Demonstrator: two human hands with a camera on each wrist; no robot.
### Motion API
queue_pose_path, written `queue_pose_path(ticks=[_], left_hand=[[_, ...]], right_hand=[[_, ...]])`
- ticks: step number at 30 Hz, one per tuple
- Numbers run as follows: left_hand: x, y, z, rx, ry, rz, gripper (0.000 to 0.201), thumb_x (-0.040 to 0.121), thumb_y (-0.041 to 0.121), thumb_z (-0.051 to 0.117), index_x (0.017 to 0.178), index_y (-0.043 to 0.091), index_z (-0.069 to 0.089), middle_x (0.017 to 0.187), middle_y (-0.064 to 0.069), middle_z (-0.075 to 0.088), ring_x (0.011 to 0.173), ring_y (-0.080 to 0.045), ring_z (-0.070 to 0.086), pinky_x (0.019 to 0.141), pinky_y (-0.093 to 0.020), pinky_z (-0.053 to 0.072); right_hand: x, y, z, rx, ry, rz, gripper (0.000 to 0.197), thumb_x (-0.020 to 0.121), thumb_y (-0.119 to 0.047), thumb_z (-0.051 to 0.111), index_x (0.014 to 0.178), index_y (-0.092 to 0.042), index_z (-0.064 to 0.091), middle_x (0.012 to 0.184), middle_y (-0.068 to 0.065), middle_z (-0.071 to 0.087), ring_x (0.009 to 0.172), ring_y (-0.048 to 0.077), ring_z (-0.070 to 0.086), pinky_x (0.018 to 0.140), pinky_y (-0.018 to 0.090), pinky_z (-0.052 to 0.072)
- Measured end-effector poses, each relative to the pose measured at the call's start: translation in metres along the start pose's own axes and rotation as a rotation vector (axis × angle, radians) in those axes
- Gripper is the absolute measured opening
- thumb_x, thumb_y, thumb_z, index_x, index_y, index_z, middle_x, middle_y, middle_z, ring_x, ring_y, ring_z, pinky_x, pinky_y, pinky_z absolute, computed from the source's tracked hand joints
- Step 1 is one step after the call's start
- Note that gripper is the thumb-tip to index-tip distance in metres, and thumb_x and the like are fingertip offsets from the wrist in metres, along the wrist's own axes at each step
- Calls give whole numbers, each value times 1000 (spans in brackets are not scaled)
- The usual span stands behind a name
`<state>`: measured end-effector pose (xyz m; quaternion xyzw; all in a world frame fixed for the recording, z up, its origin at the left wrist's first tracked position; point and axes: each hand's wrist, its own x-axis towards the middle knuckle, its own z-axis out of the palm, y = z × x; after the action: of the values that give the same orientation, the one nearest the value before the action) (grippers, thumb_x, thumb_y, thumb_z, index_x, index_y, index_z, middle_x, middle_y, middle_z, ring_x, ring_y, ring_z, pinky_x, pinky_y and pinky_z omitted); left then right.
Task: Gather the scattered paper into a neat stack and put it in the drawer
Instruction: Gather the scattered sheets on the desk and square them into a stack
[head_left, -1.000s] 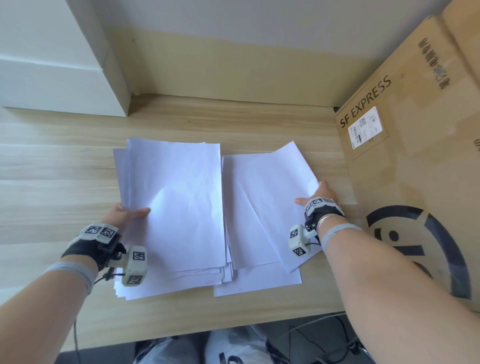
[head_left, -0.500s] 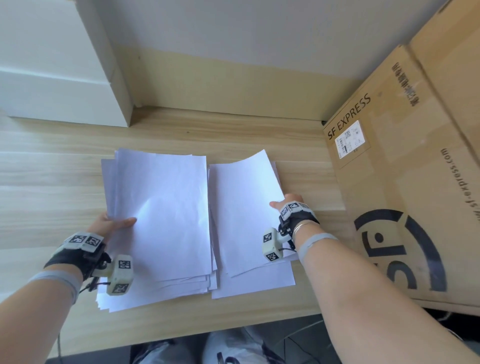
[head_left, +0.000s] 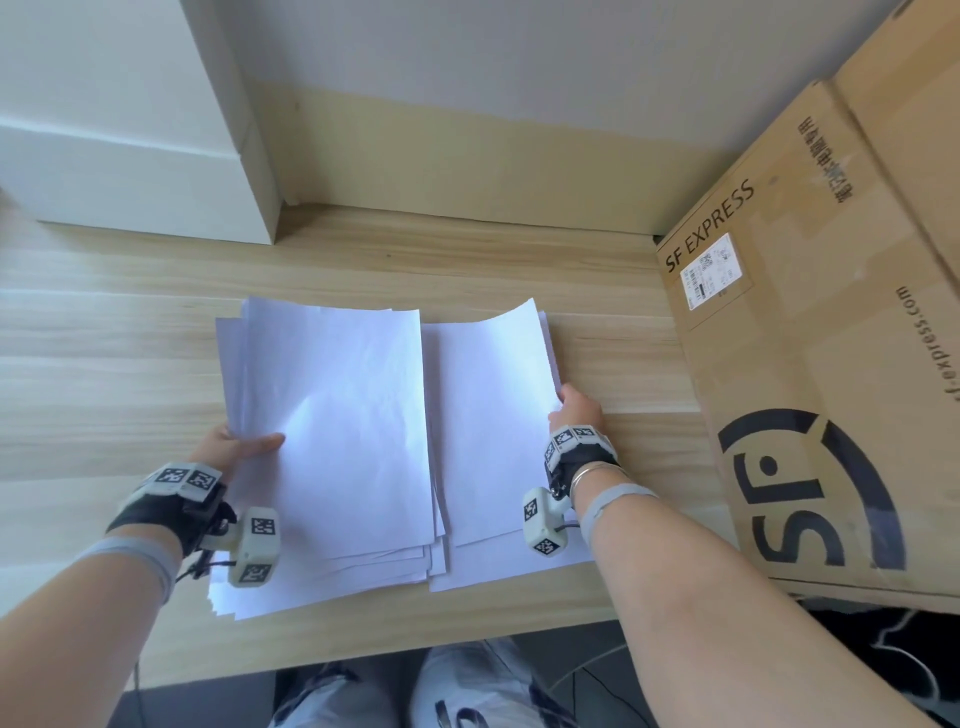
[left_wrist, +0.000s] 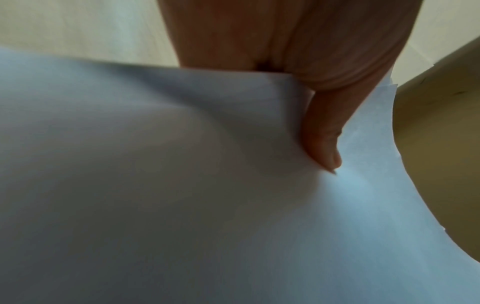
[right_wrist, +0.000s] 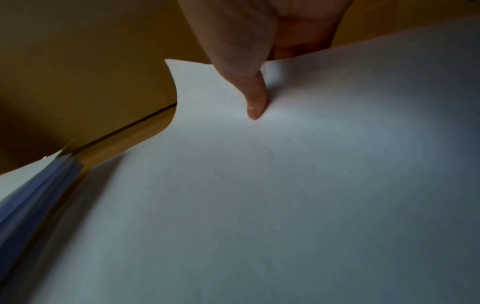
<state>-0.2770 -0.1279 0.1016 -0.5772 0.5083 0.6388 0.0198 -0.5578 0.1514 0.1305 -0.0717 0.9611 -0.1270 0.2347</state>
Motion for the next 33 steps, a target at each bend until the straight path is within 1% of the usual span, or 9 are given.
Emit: queue_pose_path(ticks=[2, 5, 8, 11, 14, 19, 24, 29, 33], left_hand=[[0, 1, 0, 9, -11, -10, 7, 79, 3, 67, 81, 7, 62, 53, -6, 70, 70, -32, 59, 74, -44, 49], [-1, 2, 2, 27, -10, -12, 12, 79, 3, 67, 90, 1, 62, 69, -15, 65, 70, -33, 57, 83, -50, 48], [0, 1, 1, 45, -2, -14, 17, 78, 4, 68, 92, 0, 60, 68, -14, 64, 71, -35, 57, 83, -50, 48], [3, -2, 2, 65, 21, -12, 18, 78, 4, 69, 93, 1, 59, 53, -7, 67, 72, -36, 57, 88, -51, 47], [2, -1, 4, 51, 23, -16, 14, 80, 0, 66, 91, 0, 59, 47, -7, 66, 62, -33, 57, 78, -45, 48], [-1, 4, 6, 85, 24, -32, 35, 79, 5, 67, 112, -4, 57, 96, -23, 61, 87, -36, 58, 92, -48, 45], [-5, 8, 7, 167, 49, -37, 42, 81, 7, 65, 118, -12, 55, 113, -30, 61, 92, -32, 55, 96, -45, 42], [-11, 11, 15, 224, 35, -6, 49, 86, 18, 62, 127, -8, 51, 129, -26, 55, 117, -39, 53, 88, -35, 38], [-16, 12, 15, 274, 40, -3, 56, 85, 26, 65, 127, -7, 50, 129, -26, 55, 120, -39, 52, 89, -35, 38]], right_hand=[[-4, 3, -5, 138, 30, -1, 33, 90, 5, 40, 113, -16, 50, 103, 23, 62, 69, 23, 52, 54, 19, 41], [-4, 7, -17, 227, 51, -14, 44, 88, 5, 45, 125, -18, 51, 112, 14, 64, 85, 27, 59, 68, 25, 45], [-1, 10, -37, 251, 105, -21, 27, 87, 2, 48, 111, -4, 60, 109, 17, 66, 93, 32, 62, 74, 30, 49], [4, 12, -55, 297, 143, -16, 20, 85, -1, 51, 101, 3, 63, 92, 17, 64, 77, 24, 53, 65, 25, 41], [6, 1, -58, 348, 124, -24, 19, 85, -2, 51, 98, 2, 64, 84, 9, 59, 75, 20, 51, 61, 21, 38], [-10, -46, -22, 322, -40, -97, 27, 87, -4, 51, 112, -3, 62, 107, 14, 67, 94, 28, 62, 81, 31, 50], [-38, -86, 27, 200, -174, -151, 20, 92, -6, 47, 107, -2, 60, 100, 13, 60, 95, 25, 58, 74, 26, 42], [-57, -109, 51, -30, -191, -166, 33, 95, -14, 41, 123, -5, 54, 129, 16, 55, 121, 32, 51, 96, 33, 42], [-69, -117, 70, -187, -129, -225, 30, 95, -19, 42, 118, -8, 58, 129, 11, 51, 123, 30, 41, 98, 37, 38]])
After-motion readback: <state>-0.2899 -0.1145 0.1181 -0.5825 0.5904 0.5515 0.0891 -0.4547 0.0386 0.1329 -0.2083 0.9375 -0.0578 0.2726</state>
